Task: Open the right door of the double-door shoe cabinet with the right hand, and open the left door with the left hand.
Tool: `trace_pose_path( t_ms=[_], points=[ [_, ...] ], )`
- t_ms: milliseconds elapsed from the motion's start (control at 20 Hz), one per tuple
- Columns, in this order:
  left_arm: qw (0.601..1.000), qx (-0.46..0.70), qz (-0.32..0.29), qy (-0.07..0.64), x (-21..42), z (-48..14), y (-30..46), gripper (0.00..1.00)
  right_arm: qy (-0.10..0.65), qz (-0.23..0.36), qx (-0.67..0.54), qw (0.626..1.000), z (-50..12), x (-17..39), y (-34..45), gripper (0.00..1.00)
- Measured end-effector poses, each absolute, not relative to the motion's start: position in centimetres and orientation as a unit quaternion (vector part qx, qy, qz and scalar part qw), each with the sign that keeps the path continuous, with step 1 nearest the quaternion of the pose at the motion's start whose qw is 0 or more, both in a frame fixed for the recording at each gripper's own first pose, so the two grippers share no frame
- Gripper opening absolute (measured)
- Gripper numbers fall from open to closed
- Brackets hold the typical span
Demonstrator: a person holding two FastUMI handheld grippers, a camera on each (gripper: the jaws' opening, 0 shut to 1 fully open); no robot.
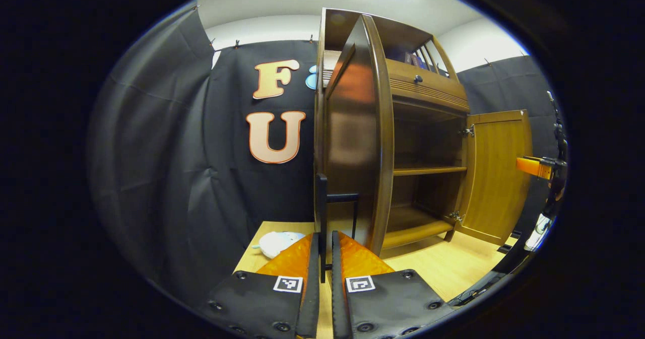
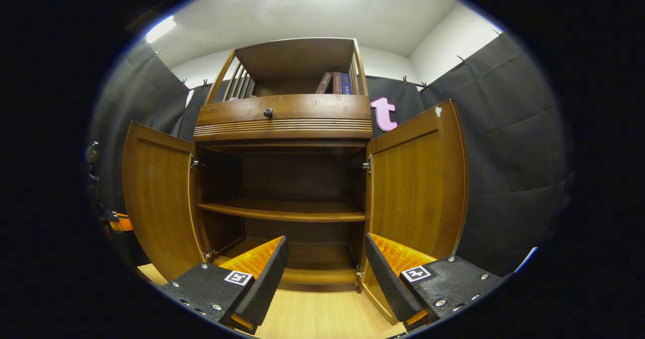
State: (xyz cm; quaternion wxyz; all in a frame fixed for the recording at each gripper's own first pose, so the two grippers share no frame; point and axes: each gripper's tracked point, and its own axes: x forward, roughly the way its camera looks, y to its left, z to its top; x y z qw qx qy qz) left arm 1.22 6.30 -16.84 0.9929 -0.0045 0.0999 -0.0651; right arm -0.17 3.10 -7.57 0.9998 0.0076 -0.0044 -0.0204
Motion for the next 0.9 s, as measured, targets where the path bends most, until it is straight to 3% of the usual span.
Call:
trace_pose_path(
  t_ms=[250, 350, 400, 450, 600, 650, 850, 900],
  points=[
    [0.994, -0.011, -0.043, 0.096, 0.5, -16.6, 9.6, 0.13, -0.001, -0.008, 0.009, 1.0, -7.9, 0.5, 4.7, 0.92],
    [0.994, -0.024, -0.04, 0.099, 0.1, -16.7, 10.2, 0.06, 0.0, -0.004, 0.011, 1.0, -8.0, 0.6, 5.1, 0.92],
    [0.994, -0.022, -0.033, 0.1, -0.2, -16.7, 10.7, 0.15, 0.001, -0.003, 0.012, 1.0, -8.1, 0.7, 5.2, 0.92],
    [0.994, -0.02, -0.028, 0.1, -0.4, -16.7, 11.1, 0.11, 0.002, -0.002, 0.013, 1.0, -8.2, 0.6, 5.2, 0.92],
    [0.994, -0.018, -0.018, 0.102, -1.1, -16.0, 11.1, 0.11, 0.004, -0.001, 0.016, 1.0, -8.2, 0.5, 5.0, 0.96],
    [0.994, -0.019, -0.015, 0.105, -1.3, -15.8, 10.8, 0.06, 0.003, -0.001, 0.017, 1.0, -8.1, 0.3, 4.8, 0.92],
    [0.994, -0.015, -0.011, 0.104, -2.1, -14.0, 9.1, 0.11, 0.004, -0.006, 0.019, 1.0, -7.8, -0.2, 3.7, 0.92],
    [0.995, -0.017, -0.014, 0.102, -2.4, -13.5, 8.3, 0.06, 0.004, -0.007, 0.019, 1.0, -7.7, -0.3, 3.5, 0.99]
  ],
)
